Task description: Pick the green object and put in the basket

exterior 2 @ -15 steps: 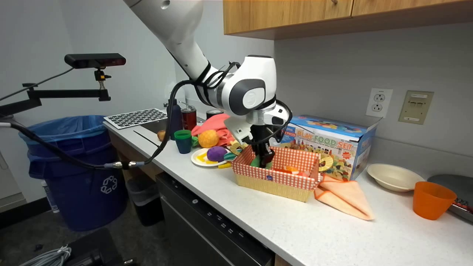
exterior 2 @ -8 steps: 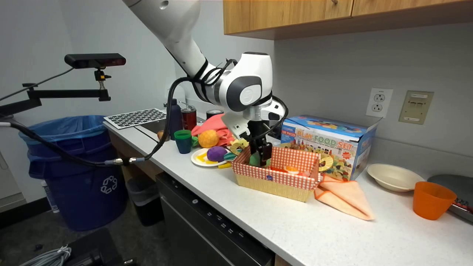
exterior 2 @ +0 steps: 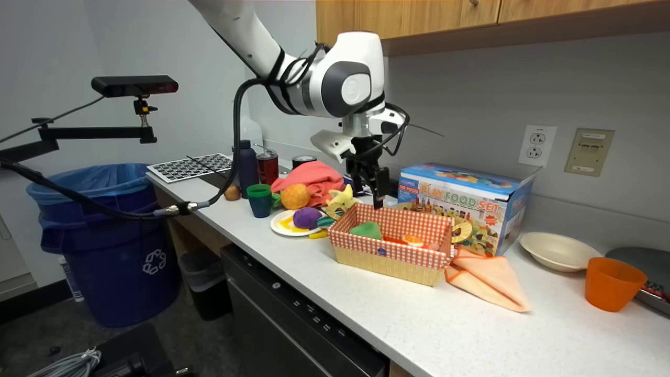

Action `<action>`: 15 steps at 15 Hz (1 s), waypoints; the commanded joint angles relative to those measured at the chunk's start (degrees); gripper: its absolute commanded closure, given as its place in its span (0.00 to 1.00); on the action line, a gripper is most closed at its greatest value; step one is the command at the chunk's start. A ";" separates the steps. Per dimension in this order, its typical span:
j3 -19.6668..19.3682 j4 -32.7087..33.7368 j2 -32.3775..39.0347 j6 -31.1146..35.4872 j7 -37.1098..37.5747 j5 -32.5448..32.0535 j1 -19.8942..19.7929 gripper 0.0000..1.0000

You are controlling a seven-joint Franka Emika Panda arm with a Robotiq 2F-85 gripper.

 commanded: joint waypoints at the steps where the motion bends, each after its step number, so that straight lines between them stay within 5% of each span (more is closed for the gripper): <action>1: -0.67 -0.15 -5.32 -5.89 1.33 -2.12 0.69 0.00; 15: 0.33 -0.45 -9.44 -9.44 0.34 -1.26 -0.27 0.00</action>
